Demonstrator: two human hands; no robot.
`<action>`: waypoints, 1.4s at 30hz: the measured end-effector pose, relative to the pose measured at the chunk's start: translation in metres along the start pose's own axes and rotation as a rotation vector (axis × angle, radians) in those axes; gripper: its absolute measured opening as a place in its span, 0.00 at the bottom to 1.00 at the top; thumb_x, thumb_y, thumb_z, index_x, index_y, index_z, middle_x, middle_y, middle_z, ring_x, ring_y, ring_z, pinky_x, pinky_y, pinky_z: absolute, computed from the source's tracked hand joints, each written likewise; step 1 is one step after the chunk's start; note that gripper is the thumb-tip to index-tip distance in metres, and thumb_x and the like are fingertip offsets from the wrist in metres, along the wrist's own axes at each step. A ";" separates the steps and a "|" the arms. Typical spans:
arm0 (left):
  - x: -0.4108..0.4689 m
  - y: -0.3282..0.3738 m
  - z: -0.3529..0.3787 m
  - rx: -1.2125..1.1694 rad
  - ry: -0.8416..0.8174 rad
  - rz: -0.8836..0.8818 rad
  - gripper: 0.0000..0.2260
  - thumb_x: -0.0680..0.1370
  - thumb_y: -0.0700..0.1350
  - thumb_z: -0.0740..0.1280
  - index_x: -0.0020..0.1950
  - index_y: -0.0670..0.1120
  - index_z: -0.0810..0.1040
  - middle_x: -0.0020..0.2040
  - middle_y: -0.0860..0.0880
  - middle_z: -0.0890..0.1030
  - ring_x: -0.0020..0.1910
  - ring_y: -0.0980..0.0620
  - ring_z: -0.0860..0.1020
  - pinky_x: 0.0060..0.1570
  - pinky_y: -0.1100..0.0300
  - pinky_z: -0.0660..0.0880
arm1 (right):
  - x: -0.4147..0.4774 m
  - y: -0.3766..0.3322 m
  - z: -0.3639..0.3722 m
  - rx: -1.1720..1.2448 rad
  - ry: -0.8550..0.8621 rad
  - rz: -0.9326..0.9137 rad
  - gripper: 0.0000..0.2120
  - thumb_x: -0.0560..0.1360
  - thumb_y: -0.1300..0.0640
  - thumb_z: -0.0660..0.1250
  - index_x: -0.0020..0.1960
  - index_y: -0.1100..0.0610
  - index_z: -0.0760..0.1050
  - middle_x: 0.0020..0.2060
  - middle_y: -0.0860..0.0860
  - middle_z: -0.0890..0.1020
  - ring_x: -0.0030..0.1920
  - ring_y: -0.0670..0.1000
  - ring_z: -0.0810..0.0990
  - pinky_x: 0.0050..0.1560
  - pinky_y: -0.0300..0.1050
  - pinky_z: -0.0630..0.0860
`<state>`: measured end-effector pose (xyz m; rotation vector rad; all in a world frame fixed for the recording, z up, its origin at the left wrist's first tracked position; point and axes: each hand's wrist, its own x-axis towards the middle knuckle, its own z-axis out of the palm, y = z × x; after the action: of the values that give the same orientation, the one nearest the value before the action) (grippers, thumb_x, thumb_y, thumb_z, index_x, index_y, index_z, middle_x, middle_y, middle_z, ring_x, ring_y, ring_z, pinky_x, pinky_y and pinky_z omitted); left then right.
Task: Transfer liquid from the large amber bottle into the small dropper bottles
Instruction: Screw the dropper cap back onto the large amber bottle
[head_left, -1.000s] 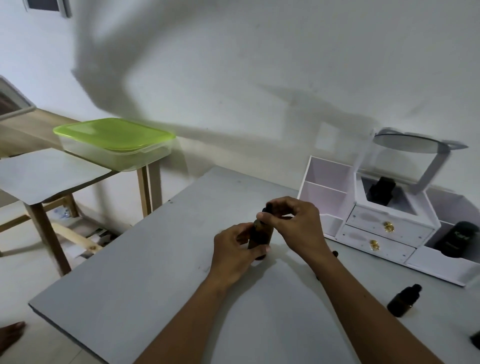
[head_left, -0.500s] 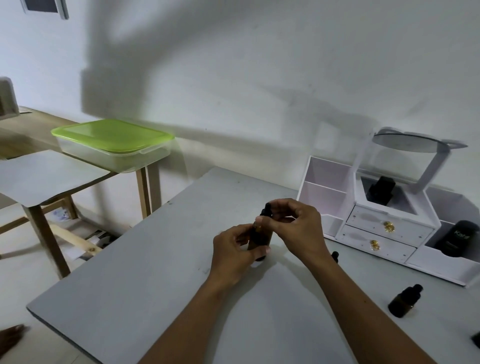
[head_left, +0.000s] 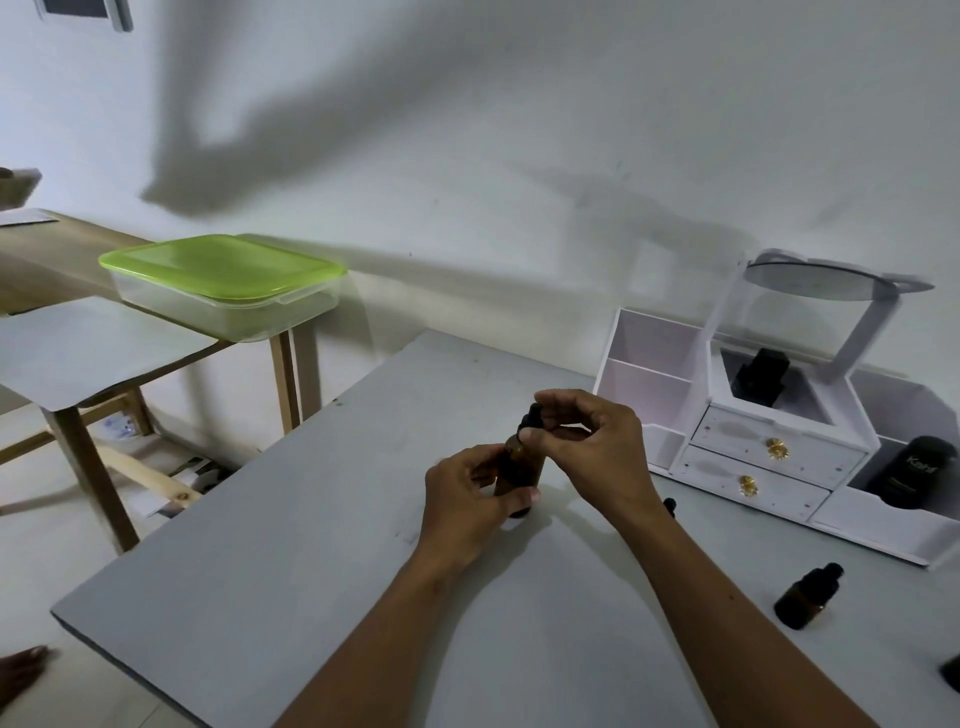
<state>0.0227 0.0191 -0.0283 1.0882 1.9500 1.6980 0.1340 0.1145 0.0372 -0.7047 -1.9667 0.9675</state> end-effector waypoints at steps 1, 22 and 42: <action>0.000 0.000 0.000 -0.004 -0.002 0.001 0.27 0.63 0.50 0.81 0.60 0.51 0.80 0.51 0.59 0.81 0.50 0.60 0.80 0.53 0.69 0.74 | 0.000 0.000 0.000 0.002 -0.015 0.002 0.17 0.67 0.63 0.79 0.55 0.53 0.84 0.46 0.45 0.86 0.47 0.41 0.85 0.50 0.38 0.83; 0.000 0.001 0.000 -0.009 -0.003 0.011 0.26 0.63 0.50 0.81 0.59 0.52 0.81 0.53 0.56 0.83 0.50 0.61 0.81 0.50 0.74 0.74 | 0.001 0.004 0.002 -0.069 0.021 0.001 0.15 0.63 0.53 0.83 0.46 0.53 0.83 0.38 0.47 0.85 0.39 0.45 0.84 0.42 0.35 0.81; -0.002 0.004 -0.001 -0.031 -0.007 -0.019 0.26 0.63 0.48 0.81 0.60 0.50 0.81 0.53 0.55 0.84 0.52 0.58 0.81 0.57 0.63 0.76 | -0.003 0.005 0.004 -0.058 -0.010 -0.047 0.15 0.68 0.63 0.77 0.53 0.53 0.84 0.43 0.42 0.85 0.44 0.39 0.84 0.49 0.37 0.83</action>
<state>0.0246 0.0174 -0.0250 1.0594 1.9171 1.7065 0.1329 0.1130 0.0304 -0.6846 -2.0179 0.8902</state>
